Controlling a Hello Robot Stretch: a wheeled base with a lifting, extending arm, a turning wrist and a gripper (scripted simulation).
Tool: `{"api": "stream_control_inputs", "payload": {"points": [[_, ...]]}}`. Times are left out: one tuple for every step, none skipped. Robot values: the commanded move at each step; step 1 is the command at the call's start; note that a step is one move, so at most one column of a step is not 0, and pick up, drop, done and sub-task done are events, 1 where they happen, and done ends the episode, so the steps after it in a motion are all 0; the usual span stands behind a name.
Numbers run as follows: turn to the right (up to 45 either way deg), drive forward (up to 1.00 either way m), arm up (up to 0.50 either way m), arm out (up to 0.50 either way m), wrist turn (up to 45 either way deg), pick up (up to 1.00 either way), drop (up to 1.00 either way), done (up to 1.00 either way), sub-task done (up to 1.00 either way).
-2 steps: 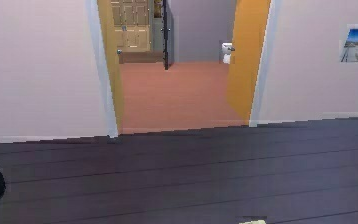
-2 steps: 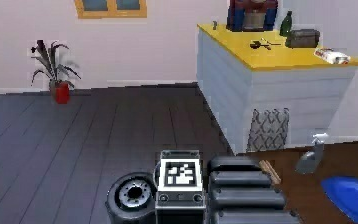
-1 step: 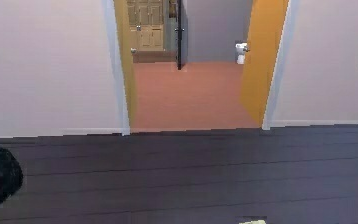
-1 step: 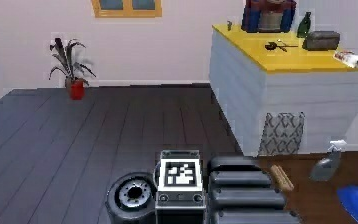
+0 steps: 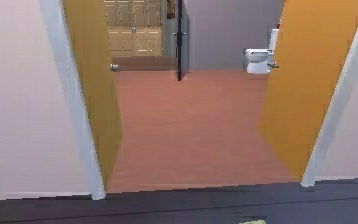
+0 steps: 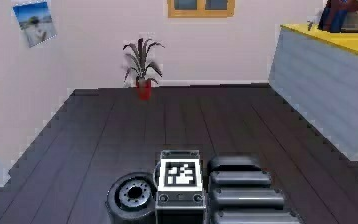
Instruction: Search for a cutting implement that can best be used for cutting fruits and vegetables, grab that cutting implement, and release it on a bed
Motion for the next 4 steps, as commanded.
{"api": "stream_control_inputs", "payload": {"points": [[0.0,1.0,0.0,0.0,0.0,0.0,0.0,0.0,0.0],[0.0,1.0,0.0,0.0,0.0,0.0,0.0,0.0,0.0],[3.0,0.0,0.0,0.0,0.0,0.0,0.0,0.0,0.0],[0.0,0.45,0.0,0.0,0.0,0.0,0.0,0.0,0.0]]}}
